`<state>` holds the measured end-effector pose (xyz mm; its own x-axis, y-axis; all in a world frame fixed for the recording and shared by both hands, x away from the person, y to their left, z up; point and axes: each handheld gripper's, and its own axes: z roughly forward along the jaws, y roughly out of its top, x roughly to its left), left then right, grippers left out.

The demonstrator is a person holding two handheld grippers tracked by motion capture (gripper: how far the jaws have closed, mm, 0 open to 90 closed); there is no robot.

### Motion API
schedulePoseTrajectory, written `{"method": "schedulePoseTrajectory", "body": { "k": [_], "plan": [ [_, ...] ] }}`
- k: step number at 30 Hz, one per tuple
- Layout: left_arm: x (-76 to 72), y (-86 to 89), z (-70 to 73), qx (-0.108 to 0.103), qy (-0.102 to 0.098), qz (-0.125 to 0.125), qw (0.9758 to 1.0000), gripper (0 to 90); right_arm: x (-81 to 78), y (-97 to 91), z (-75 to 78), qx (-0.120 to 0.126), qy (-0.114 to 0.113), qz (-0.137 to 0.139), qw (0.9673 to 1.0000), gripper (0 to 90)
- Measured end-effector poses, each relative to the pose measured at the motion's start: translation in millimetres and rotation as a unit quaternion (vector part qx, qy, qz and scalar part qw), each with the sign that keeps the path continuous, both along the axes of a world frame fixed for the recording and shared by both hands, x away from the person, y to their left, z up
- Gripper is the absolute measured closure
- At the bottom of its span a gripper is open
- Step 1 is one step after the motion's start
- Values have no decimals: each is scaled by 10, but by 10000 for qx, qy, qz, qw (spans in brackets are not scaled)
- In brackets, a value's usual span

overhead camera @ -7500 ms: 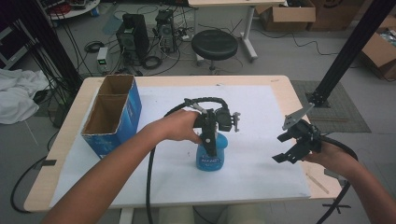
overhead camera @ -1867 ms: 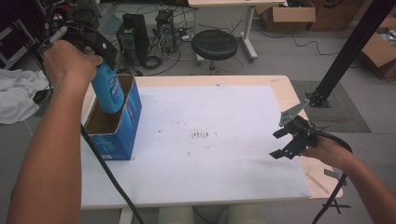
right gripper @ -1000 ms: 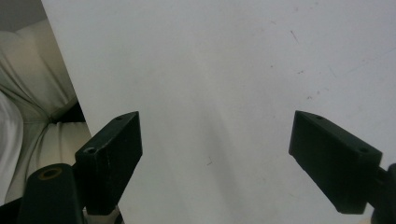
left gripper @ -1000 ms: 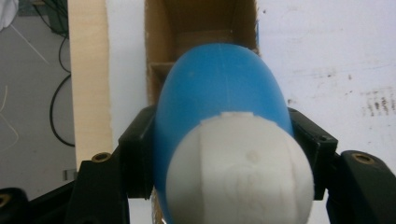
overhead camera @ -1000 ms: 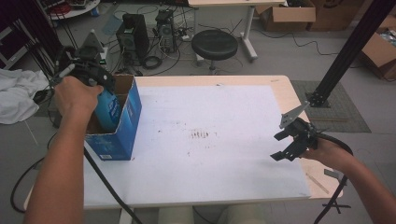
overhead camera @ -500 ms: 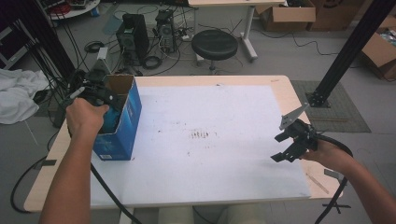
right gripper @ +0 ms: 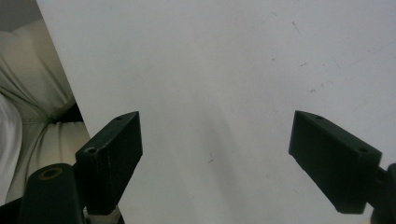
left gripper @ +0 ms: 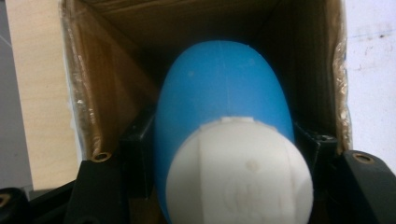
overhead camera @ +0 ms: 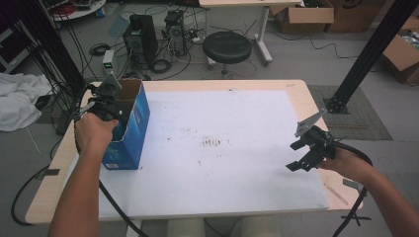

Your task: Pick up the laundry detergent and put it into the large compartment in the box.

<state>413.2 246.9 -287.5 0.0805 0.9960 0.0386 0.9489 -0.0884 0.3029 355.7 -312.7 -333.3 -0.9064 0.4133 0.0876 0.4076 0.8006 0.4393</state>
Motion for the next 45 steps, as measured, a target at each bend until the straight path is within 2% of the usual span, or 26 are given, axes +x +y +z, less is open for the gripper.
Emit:
{"method": "schedulePoseTrajectory", "body": {
  "k": [14, 17, 27, 39, 45],
  "plan": [
    [-7, 36, -12, -110, -6, 19, 9999, 374, 5, 31, 4, -1, 3, 17, 10000, 172],
    [-11, 45, -11, -116, -5, 41, 9999, 344, 2, 32, 6, -1, 2, 17, 10000, 172],
    [-32, 82, 57, -315, -117, 27, 9994, 330, -5, 31, 2, -36, 16, 26, 10000, 172],
    [-67, 79, 326, -231, -253, -17, 9994, 299, -22, 24, 29, 9, -10, 38, 10000, 172],
    [-89, 67, 522, -173, -372, -92, 9991, 299, -32, 16, 49, 43, -30, 37, 10000, 172]
  ]
}}
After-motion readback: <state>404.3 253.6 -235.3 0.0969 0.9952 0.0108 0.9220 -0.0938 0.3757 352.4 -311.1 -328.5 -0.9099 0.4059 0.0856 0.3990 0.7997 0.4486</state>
